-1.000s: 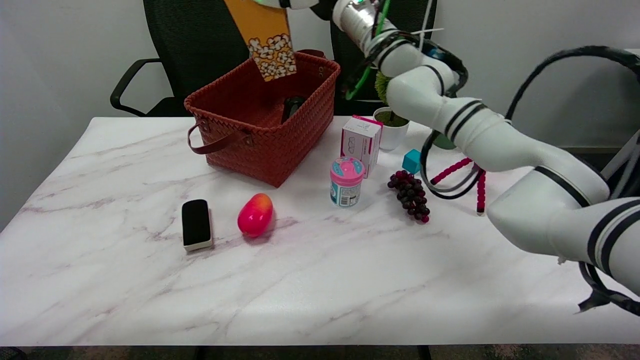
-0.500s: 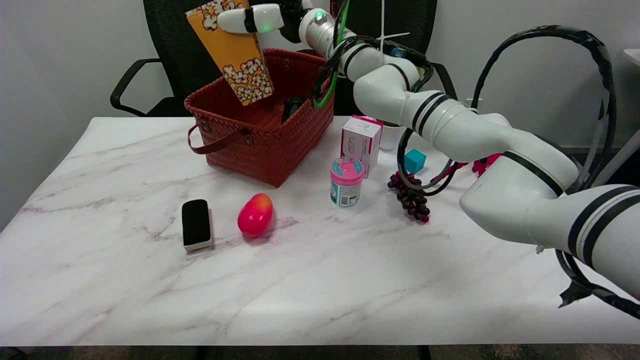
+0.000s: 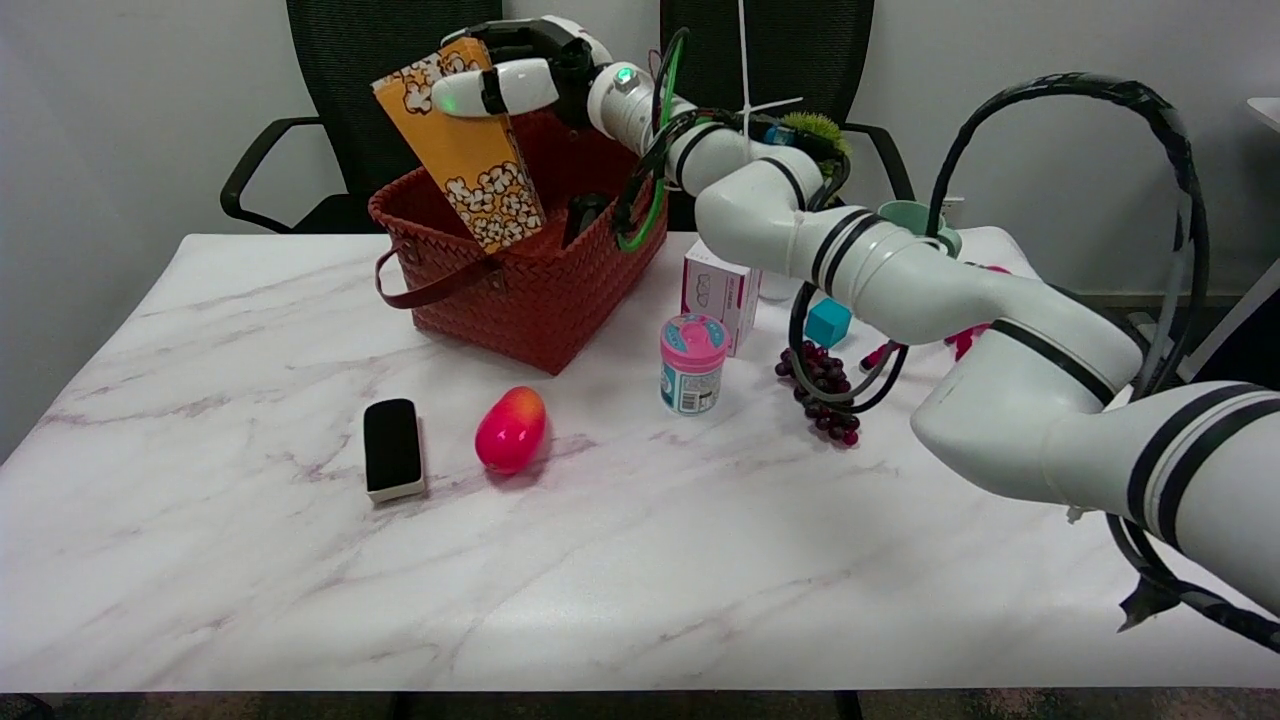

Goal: Place the popcorn box into the brown storage basket.

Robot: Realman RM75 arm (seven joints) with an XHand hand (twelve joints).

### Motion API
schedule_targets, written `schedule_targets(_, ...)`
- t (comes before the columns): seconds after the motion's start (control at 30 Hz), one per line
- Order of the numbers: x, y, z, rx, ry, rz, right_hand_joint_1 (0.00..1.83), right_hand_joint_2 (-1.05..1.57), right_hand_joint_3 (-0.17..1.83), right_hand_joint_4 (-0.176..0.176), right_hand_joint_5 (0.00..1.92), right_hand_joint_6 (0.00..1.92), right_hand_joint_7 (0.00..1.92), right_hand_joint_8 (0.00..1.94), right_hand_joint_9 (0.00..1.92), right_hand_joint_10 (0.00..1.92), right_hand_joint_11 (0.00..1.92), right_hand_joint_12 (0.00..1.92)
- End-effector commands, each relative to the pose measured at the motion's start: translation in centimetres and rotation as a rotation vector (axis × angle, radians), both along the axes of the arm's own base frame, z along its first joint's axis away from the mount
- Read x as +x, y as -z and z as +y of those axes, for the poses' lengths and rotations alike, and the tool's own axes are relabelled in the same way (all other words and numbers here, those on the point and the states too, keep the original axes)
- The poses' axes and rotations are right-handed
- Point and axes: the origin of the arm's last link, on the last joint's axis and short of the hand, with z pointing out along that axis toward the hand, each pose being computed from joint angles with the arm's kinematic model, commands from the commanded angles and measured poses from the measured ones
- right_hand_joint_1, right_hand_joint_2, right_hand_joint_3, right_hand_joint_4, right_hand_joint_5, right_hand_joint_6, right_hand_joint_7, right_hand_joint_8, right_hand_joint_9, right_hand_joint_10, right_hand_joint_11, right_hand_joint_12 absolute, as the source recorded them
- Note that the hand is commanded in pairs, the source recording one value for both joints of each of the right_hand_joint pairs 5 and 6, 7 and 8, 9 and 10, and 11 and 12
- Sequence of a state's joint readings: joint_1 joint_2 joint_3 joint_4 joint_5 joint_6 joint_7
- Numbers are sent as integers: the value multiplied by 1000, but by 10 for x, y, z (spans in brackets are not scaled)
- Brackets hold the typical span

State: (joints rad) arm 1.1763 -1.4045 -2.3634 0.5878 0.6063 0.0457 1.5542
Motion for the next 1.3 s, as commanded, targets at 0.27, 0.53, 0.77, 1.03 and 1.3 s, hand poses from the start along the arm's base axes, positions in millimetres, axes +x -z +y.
schedule_targets(0.27,-5,-12,1,-12,-2,27,1264,294,926,0,703,703,981,981,870,870,282,282)
schedule_targets(0.53,6,-13,0,-11,-43,30,1254,315,932,0,703,703,983,983,853,853,275,275)
schedule_targets(0.77,9,-12,0,-12,-75,134,1255,284,986,0,702,702,987,987,518,518,256,256)
schedule_targets(1.03,9,-11,-1,-16,-101,231,1252,274,1021,0,711,711,934,934,344,344,230,230)
schedule_targets(1.3,6,-11,-1,-14,-123,303,1242,284,1042,0,727,727,918,918,312,312,227,227)
